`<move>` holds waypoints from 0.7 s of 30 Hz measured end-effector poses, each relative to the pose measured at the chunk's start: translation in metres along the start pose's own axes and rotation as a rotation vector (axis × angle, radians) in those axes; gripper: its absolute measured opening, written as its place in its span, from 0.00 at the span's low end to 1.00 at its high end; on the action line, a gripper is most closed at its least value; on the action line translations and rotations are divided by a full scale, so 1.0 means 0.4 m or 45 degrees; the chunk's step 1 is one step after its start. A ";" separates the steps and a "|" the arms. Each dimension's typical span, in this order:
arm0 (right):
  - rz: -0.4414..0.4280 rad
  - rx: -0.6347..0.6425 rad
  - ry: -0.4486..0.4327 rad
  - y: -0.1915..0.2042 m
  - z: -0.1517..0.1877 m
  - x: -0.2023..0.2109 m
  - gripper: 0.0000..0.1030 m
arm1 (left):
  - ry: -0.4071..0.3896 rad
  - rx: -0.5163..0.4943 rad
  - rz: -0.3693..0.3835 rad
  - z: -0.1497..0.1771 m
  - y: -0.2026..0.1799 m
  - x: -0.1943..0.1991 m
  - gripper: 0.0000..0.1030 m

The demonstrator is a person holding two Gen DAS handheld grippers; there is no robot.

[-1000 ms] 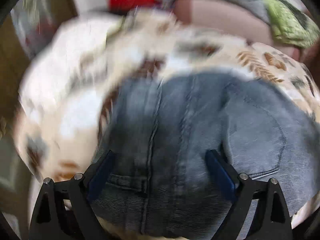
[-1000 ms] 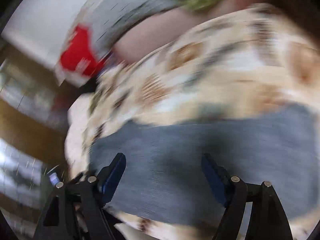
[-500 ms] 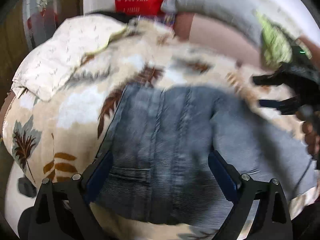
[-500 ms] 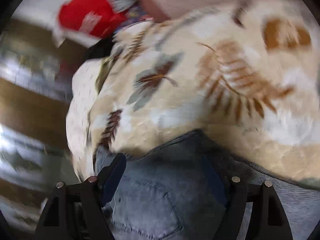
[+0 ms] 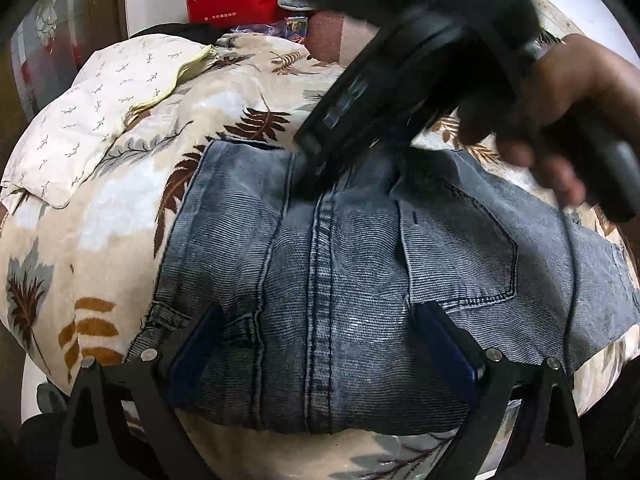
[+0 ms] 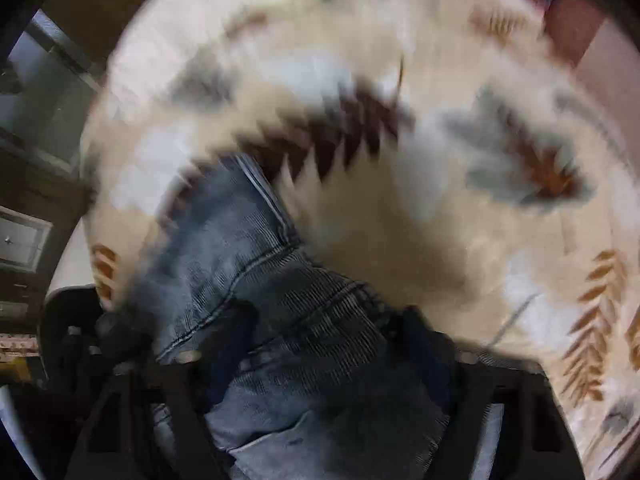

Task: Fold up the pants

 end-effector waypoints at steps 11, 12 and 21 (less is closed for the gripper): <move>-0.168 -0.499 -0.489 -0.122 0.200 0.219 0.76 | -0.003 0.018 -0.012 -0.001 -0.004 -0.001 0.96; -0.297 -0.555 -0.507 -0.135 0.229 0.225 0.85 | -0.005 0.021 -0.012 -0.004 0.001 -0.004 0.96; -0.702 -0.801 -0.428 -0.235 0.313 0.090 0.93 | -0.040 0.028 -0.044 -0.002 -0.010 0.012 0.95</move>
Point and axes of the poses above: each gripper's, at about its wrist camera, not at the fingertips, and x roughly against the way its jaws point, y to its left, z to its underside, the point moved 2 cm from there along -x, roughly the way its jaws point, and after that the axes turned 9 degrees about z, right-handed, at the moved point
